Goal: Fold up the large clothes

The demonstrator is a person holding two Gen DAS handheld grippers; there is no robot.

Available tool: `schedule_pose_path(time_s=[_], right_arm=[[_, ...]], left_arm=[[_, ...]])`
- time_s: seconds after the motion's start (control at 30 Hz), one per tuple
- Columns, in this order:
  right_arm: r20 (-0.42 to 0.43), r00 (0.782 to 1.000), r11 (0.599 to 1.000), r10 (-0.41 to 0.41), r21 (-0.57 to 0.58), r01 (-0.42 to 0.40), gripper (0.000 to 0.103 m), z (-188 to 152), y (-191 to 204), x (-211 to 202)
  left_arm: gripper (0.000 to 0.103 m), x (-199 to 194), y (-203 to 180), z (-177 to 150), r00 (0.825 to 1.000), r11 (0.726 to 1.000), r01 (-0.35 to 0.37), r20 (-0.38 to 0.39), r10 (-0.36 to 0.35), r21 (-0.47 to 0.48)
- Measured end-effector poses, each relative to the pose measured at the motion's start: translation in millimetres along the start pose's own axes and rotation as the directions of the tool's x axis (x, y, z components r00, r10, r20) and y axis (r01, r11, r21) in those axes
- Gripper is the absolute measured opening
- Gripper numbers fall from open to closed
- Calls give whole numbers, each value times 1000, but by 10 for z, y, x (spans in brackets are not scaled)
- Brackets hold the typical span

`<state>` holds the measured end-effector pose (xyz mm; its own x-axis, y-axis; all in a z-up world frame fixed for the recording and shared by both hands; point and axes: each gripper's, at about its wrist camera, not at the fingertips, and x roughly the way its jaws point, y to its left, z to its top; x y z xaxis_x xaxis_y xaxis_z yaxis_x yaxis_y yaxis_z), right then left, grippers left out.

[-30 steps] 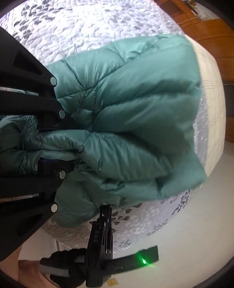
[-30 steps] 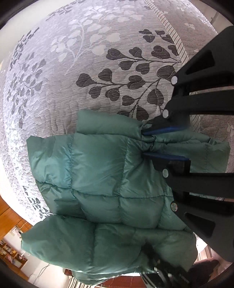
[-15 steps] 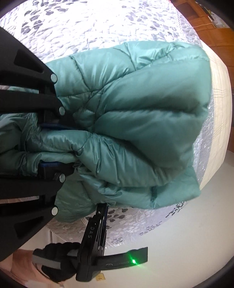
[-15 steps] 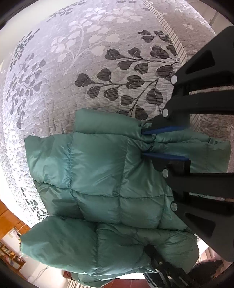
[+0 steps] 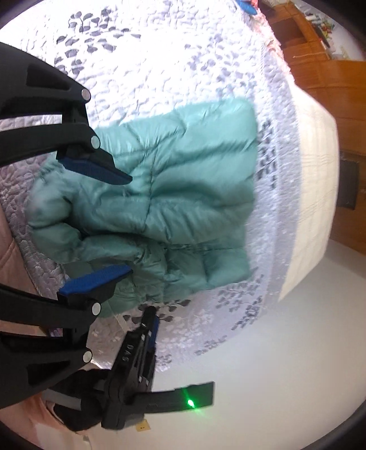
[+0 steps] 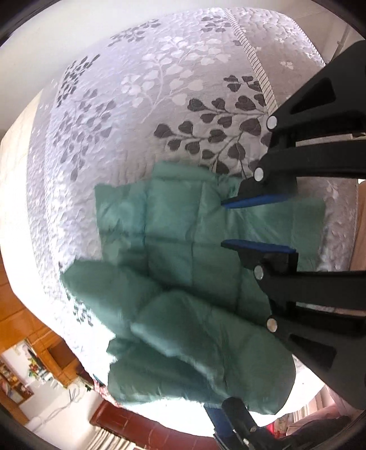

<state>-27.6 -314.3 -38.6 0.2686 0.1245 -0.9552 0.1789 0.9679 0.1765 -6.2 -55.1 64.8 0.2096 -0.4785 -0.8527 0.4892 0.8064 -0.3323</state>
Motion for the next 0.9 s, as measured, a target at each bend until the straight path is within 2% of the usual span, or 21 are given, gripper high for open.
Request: schedule_pose_path(time_s=[0.07,0.13,0.23,0.33,0.47,0.67,0.8,0.9], right_arm=[[7,999,1000,31,-3,-31,31,12,23,-89],[10,998,998,64,-3,-64,45,28,80,-162],[17,995,995,100,-18,-100,48,89,156,-267],[12,993,992,116,-49,-115,53,133,306,-334],[-13,997,994,78,-75,-79,53,141,461,-322],[-24,999,996,46,-75,-48,53,135,557,-325],[-27,999,997,27,-78,-29,65,143,687,-349],[-40,999,997,22,-70,-25,67,157,766,-337]], left_arm=[[65,-197,126,-18,999,1000,-8,36,9,-17],[65,-345,295,-19,997,998,-28,65,31,-52],[65,-517,579,2,991,990,-75,98,87,-116],[64,-530,797,0,984,977,-143,80,158,-158],[64,-407,802,-35,982,972,-174,40,182,-157],[64,-239,707,-22,979,972,-198,20,202,-123],[64,-188,728,-24,973,966,-227,11,230,-124],[64,-172,760,-26,972,964,-234,4,236,-127]])
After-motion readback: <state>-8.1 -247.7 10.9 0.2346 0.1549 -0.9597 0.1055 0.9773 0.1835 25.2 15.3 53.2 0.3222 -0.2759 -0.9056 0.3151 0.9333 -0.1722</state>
